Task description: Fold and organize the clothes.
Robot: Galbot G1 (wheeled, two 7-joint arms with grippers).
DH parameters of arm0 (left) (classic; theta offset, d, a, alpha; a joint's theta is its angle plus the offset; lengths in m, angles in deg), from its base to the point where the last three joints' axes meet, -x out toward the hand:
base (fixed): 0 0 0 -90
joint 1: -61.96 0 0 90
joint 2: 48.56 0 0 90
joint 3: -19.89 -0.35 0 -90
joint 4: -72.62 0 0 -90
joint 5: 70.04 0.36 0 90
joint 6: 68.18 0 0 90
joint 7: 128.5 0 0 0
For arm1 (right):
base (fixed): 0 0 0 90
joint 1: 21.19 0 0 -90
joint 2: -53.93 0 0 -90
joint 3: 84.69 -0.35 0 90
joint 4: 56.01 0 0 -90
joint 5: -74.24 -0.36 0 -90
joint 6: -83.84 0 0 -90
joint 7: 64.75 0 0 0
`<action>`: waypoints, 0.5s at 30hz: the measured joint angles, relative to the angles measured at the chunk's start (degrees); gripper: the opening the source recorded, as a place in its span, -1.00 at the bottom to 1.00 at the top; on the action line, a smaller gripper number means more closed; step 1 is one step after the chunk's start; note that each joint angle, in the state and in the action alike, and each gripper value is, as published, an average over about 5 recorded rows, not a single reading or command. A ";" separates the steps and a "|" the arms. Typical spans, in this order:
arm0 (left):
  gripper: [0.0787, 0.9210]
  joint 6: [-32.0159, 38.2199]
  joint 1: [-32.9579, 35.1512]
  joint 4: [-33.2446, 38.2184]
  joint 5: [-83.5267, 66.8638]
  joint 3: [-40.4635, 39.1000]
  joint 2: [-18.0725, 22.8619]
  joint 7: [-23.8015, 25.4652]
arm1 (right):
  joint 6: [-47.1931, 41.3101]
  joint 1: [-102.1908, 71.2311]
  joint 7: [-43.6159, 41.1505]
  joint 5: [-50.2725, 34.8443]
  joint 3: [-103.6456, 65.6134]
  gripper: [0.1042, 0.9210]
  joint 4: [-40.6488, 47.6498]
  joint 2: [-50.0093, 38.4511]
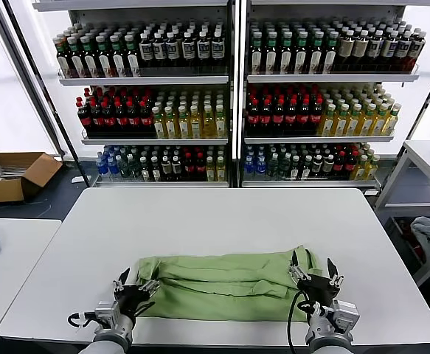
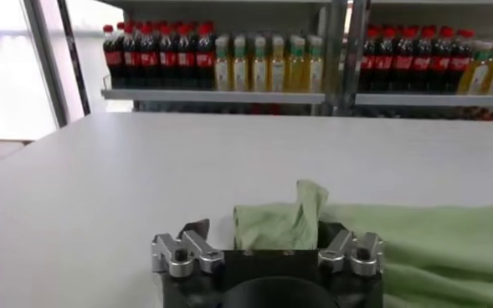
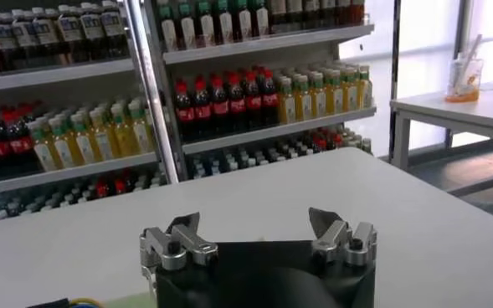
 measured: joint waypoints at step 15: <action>-0.56 -0.34 0.14 -1.66 -1.51 0.34 0.77 1.12 | -0.19 1.03 0.34 -0.60 -0.66 0.76 -0.25 -0.64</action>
